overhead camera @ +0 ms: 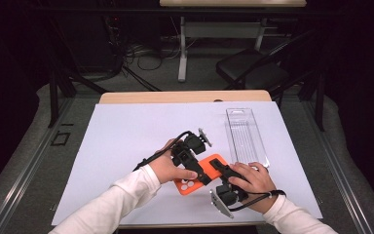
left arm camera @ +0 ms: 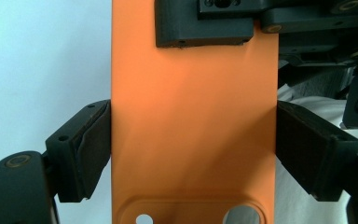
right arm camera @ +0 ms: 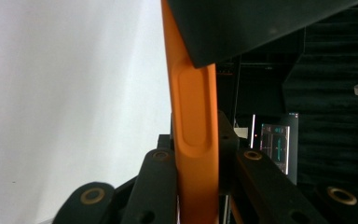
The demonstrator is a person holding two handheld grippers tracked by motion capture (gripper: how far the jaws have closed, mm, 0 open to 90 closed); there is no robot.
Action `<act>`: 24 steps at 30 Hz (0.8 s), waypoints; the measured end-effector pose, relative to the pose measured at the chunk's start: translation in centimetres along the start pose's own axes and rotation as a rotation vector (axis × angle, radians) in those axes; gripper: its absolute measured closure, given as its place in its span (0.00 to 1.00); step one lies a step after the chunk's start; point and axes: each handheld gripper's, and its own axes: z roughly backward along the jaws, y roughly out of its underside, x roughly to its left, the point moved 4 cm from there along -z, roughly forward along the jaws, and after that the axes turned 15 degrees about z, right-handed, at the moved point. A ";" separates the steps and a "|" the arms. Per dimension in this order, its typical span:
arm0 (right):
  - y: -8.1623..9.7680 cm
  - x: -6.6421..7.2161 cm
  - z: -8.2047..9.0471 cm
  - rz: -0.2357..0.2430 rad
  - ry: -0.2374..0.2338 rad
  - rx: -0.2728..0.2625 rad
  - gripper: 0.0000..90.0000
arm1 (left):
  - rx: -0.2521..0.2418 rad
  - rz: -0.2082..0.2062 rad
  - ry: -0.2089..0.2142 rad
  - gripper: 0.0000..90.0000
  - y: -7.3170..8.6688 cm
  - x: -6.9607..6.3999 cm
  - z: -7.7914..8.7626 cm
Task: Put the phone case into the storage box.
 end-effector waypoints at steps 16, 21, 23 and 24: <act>0.1 0.0 0.1 0.021 0.050 0.010 0.96 | -0.005 0.035 0.038 0.18 -0.1 0.0 0.2; 0.1 0.0 0.2 0.026 0.058 0.011 0.96 | -0.007 0.032 0.034 0.18 -0.1 -0.1 0.2; 0.1 0.0 0.2 0.026 0.059 0.011 0.96 | -0.010 0.029 0.030 0.18 -0.1 -0.1 0.3; 0.2 0.0 0.2 0.025 0.058 0.014 0.96 | -0.015 0.029 0.030 0.18 -0.1 -0.1 0.3</act>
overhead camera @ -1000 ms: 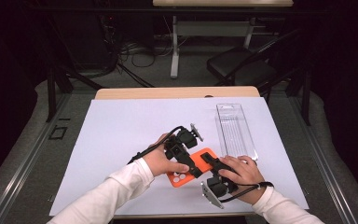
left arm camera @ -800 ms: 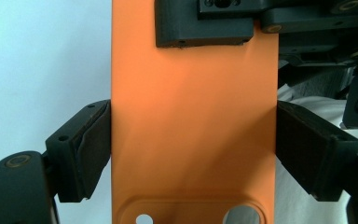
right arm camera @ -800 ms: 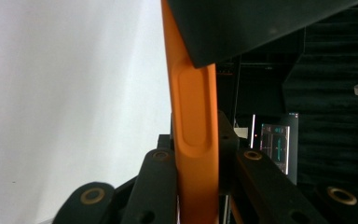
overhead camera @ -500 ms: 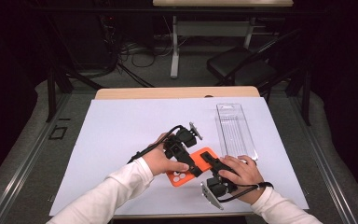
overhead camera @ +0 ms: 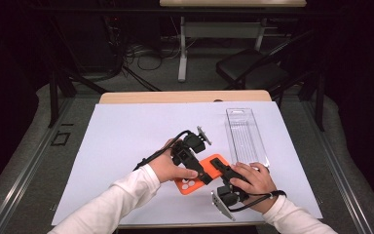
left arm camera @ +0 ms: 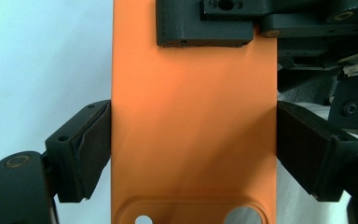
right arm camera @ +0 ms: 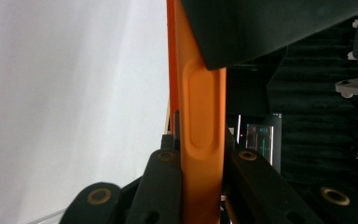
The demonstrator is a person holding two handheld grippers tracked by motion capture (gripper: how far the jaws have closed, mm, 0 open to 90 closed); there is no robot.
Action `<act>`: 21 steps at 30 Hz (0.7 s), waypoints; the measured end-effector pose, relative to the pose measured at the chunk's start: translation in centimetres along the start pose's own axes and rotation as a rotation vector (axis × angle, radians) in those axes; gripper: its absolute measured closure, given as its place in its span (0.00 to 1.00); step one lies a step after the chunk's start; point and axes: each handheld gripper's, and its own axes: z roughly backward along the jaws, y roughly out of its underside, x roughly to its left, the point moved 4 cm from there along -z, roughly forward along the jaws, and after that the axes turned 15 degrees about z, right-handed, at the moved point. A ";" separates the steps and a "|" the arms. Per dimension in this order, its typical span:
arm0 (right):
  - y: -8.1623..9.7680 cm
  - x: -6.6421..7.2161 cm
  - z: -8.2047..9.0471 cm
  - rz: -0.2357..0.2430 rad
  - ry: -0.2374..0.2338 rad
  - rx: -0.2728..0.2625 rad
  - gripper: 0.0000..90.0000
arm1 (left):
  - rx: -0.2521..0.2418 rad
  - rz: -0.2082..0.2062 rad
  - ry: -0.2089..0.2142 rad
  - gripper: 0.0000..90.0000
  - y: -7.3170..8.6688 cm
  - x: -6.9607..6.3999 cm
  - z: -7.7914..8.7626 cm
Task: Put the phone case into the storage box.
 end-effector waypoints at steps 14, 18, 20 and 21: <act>0.2 0.2 0.0 0.005 -0.017 0.004 0.96 | -0.036 -0.021 -0.032 0.17 0.0 -0.4 0.5; 0.4 0.3 -0.1 0.005 -0.022 0.007 0.96 | -0.041 -0.024 -0.034 0.17 0.2 -0.3 0.9; 0.5 0.3 0.0 0.009 -0.023 0.010 0.96 | -0.052 -0.017 -0.030 0.17 0.3 -0.3 1.1; 0.6 0.4 0.0 0.007 -0.025 0.010 0.96 | -0.055 -0.018 -0.035 0.17 0.4 -0.2 1.3</act>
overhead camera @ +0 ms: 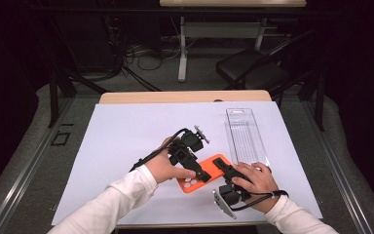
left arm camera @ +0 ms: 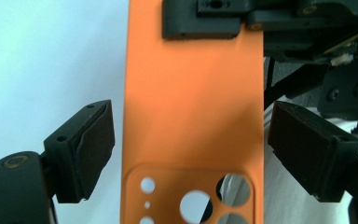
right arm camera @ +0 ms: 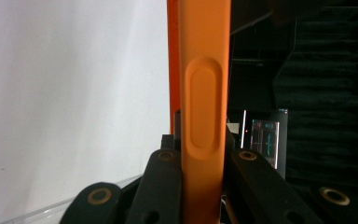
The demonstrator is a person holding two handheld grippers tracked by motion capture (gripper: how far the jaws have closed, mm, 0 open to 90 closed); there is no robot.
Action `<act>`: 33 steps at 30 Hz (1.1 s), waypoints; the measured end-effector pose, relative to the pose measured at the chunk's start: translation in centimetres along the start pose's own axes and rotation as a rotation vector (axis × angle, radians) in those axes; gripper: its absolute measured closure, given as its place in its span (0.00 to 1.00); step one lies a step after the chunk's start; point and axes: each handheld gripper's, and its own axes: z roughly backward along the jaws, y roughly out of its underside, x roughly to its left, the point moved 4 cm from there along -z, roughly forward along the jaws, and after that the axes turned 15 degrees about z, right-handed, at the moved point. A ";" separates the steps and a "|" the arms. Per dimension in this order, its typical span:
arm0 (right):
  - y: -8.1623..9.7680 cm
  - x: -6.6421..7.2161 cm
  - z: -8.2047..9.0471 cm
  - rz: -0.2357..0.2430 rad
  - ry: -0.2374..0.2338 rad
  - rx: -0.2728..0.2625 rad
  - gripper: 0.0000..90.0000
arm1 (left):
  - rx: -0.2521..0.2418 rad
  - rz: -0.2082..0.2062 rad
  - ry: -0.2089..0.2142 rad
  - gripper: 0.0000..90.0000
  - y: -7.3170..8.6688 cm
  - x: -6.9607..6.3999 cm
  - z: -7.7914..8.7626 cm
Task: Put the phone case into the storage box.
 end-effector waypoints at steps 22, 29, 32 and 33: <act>0.7 0.1 0.2 -0.037 -0.013 0.010 0.96 | -0.084 0.035 -0.036 0.18 1.8 1.8 3.1; 0.7 0.1 0.3 -0.080 -0.029 -0.004 0.96 | -0.104 0.048 -0.043 0.19 2.2 2.3 3.7; 0.8 0.0 0.4 -0.119 -0.040 -0.018 0.96 | -0.119 0.055 -0.047 0.20 2.4 2.5 4.1; 0.8 0.0 0.4 -0.127 -0.043 -0.021 0.96 | -0.120 0.058 -0.051 0.20 2.5 2.6 4.2</act>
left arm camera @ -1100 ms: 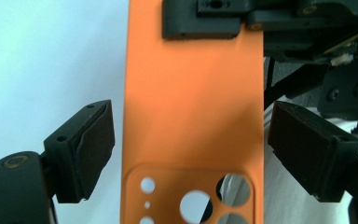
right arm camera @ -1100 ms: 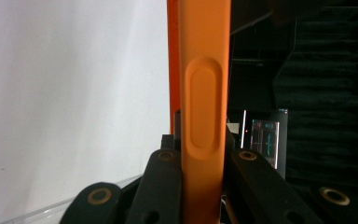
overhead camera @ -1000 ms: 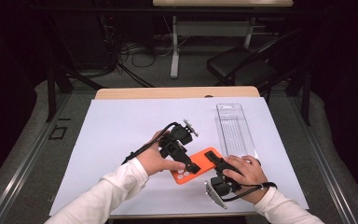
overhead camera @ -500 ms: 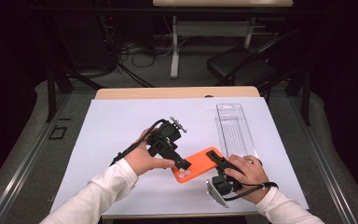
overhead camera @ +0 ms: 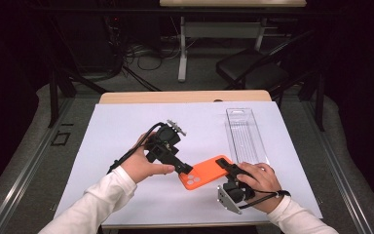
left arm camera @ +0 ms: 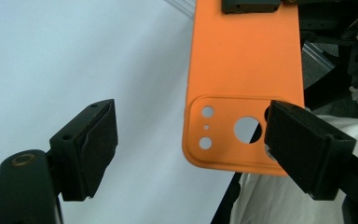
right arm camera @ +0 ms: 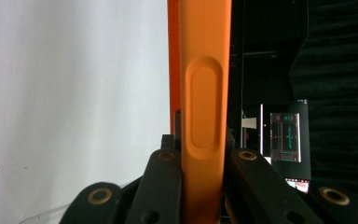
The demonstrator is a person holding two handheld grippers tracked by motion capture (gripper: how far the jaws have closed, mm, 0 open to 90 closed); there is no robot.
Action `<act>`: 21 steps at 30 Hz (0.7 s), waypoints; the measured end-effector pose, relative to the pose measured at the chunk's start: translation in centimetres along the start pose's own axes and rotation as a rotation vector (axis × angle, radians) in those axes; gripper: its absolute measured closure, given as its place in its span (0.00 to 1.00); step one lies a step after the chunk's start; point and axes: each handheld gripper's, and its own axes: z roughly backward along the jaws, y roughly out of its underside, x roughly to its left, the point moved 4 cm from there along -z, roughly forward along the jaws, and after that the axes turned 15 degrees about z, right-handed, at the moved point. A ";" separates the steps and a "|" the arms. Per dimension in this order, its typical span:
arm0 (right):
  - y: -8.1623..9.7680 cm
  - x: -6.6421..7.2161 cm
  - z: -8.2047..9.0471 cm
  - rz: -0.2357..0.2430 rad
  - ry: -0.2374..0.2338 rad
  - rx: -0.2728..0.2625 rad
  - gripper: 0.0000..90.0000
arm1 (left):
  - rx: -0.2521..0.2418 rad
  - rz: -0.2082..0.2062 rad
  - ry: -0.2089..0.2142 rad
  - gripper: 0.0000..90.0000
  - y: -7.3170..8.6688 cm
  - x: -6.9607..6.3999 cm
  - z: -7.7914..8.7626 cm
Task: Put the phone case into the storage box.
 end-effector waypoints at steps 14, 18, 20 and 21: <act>0.9 0.0 0.5 -0.200 -0.068 -0.057 0.96 | -0.045 0.024 -0.025 0.22 1.0 1.6 1.8; 1.2 0.0 0.7 -0.250 -0.092 -0.060 0.96 | -0.051 0.030 -0.017 0.26 1.4 1.9 2.2; 1.4 0.0 0.6 -0.272 -0.097 -0.086 0.96 | -0.047 0.033 -0.017 0.26 1.6 2.0 2.3; 1.4 0.0 0.6 -0.286 -0.103 -0.090 0.96 | -0.047 0.036 -0.018 0.27 1.7 2.1 2.3</act>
